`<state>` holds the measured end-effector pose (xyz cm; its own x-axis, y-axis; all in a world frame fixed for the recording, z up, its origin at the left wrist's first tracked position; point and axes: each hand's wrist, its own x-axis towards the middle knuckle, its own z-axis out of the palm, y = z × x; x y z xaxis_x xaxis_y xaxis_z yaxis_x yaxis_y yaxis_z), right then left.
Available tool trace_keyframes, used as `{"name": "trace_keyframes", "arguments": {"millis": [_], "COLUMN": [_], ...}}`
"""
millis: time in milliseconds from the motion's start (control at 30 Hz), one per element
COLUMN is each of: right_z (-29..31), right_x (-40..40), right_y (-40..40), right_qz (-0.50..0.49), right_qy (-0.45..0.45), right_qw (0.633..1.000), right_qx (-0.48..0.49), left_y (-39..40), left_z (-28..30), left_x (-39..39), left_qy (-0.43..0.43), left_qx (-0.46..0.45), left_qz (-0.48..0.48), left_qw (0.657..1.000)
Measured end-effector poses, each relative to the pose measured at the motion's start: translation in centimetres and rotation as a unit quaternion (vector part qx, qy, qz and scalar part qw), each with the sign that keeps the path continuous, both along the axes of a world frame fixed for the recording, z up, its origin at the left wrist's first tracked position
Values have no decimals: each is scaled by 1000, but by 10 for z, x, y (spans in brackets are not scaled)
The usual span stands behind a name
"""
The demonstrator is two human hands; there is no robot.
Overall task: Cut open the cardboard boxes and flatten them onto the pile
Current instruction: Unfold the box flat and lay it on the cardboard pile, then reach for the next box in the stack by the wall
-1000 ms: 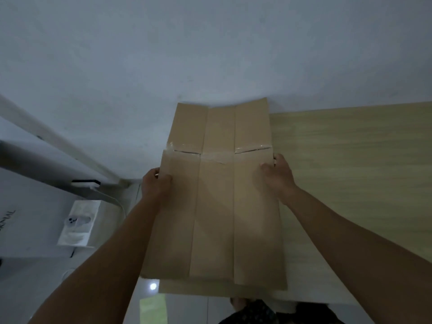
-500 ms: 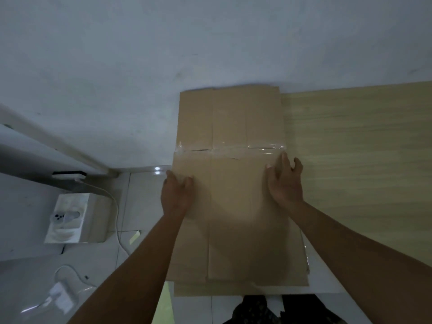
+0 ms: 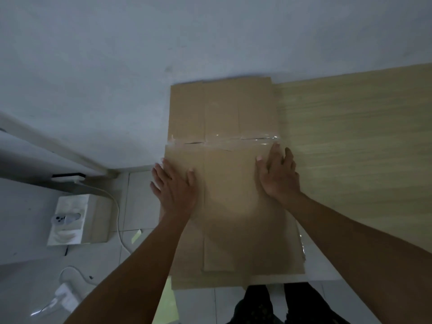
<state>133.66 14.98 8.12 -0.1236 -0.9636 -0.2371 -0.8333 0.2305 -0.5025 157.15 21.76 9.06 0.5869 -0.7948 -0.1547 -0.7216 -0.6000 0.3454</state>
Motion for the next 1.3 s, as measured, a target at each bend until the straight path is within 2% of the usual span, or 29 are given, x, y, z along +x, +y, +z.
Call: {"name": "trace_keyframes", "arguments": {"millis": [133, 267, 400, 600, 767, 967, 1300], "right_z": [29, 59, 87, 121, 140, 141, 122], "right_x": [-30, -81, -160, -329, -478, -625, -826], "right_y": [6, 5, 11, 38, 73, 105, 92], "right_qz": [28, 51, 45, -5, -62, -157, -249], "right_qy": [8, 24, 51, 118, 173, 186, 167], "right_qw": [996, 985, 968, 942, 932, 929, 934], "right_qx": [-89, -162, -240, -314, -314, -278, -195], "left_y": [-9, -31, -53, -66, -65, -64, -117], "left_z": [22, 53, 84, 122, 134, 139, 103], "left_x": [-35, -93, -177, -353, -511, -670, -892], "left_qy": [-80, -53, -57, -55, -35, -7, 36], "left_qx": [-17, -55, -146, -238, -281, -292, -249], "left_qz": [-61, -148, -275, -382, -460, -533, -604], "left_qw": [995, 986, 949, 891, 842, 794, 756]}}
